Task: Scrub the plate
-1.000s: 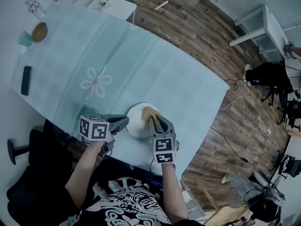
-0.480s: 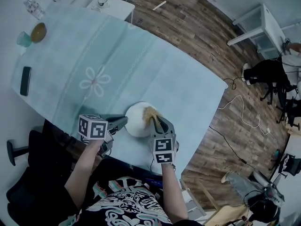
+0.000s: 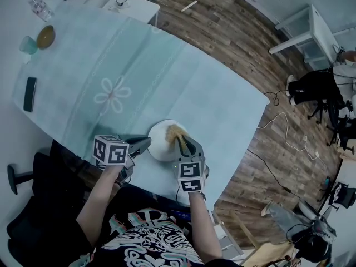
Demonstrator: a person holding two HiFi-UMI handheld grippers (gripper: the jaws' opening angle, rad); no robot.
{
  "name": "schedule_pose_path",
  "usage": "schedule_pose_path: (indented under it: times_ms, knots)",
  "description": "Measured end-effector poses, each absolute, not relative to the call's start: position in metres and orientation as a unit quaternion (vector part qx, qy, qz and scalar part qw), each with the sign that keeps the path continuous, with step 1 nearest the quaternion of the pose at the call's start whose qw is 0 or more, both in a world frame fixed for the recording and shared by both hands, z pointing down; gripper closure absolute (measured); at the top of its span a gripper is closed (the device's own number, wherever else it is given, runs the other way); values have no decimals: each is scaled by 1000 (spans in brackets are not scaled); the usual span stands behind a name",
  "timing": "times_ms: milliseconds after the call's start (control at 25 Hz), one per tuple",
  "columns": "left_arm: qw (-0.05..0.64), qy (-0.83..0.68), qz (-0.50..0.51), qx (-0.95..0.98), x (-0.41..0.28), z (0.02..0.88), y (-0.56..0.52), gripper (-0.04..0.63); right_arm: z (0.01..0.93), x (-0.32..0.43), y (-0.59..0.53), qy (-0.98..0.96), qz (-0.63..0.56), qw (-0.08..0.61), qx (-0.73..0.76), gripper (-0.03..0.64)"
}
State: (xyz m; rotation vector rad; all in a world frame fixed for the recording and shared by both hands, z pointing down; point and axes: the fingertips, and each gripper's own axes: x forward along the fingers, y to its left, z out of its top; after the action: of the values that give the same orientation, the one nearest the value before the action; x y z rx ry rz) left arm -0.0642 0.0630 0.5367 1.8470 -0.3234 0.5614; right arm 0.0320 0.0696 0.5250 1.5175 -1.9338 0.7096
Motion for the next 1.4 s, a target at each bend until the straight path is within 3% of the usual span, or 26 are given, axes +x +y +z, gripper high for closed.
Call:
schedule_pose_path:
  times_ms: [760,1400]
  knots:
    - [549,-153,230,789,-64,535,58,592,519,-29,79,-805,271,265,457,552]
    - [535,-160,244,793,-69,539,58,586,527,-18,115,-806,269,294,438,551]
